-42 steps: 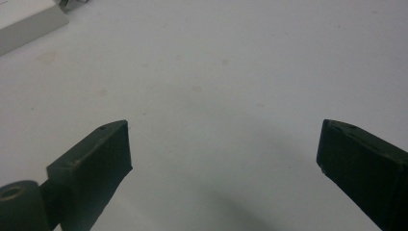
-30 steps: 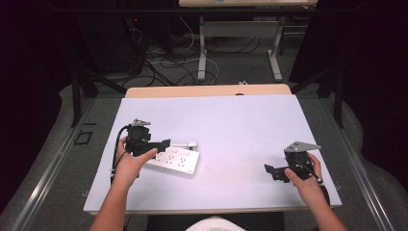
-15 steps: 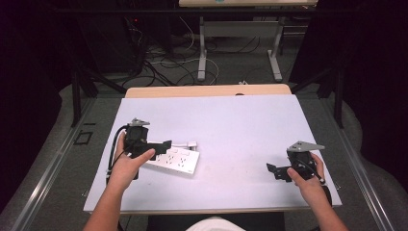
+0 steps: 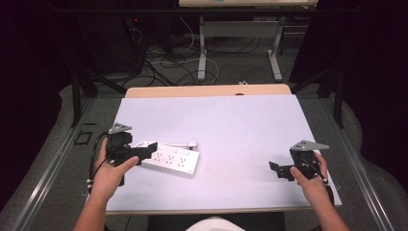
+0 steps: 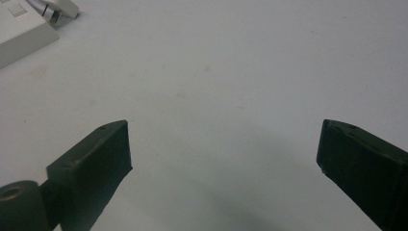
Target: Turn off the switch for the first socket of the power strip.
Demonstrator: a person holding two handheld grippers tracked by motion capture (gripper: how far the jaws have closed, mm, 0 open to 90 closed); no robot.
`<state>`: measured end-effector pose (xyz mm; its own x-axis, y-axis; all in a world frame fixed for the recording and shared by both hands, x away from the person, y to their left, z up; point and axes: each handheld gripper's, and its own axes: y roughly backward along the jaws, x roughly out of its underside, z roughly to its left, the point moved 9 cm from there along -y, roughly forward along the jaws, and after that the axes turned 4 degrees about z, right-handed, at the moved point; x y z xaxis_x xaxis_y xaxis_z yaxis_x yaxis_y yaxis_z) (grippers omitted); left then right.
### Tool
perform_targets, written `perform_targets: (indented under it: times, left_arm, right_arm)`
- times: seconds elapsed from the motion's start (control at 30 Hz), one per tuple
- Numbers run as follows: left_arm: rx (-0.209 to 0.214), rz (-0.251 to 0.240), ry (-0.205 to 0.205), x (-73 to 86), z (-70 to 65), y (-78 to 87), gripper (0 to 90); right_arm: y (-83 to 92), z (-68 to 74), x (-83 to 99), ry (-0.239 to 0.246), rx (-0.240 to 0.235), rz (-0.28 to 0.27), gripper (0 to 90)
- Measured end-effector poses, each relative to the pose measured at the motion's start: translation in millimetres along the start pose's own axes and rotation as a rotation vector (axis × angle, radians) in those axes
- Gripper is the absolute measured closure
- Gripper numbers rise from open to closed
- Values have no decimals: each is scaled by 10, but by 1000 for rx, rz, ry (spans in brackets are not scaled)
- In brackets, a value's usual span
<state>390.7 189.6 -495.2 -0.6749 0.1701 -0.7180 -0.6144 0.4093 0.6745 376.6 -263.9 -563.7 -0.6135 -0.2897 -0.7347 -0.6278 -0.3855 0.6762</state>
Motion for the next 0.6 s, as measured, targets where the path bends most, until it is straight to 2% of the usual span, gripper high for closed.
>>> perform_targets:
  times: [0.1,0.27,0.6]
  left_arm:
    - [-17,-29,18,52,78,78,15]
    - [-41,-36,20,174,229,171,21]
    - [-57,-55,48,436,460,210,21]
  right_arm:
    - [9,-11,-4,-6,4,-3,44]
    - [10,-23,-3,-5,9,-2,44]
    - [24,-68,-8,-19,14,-10,44]
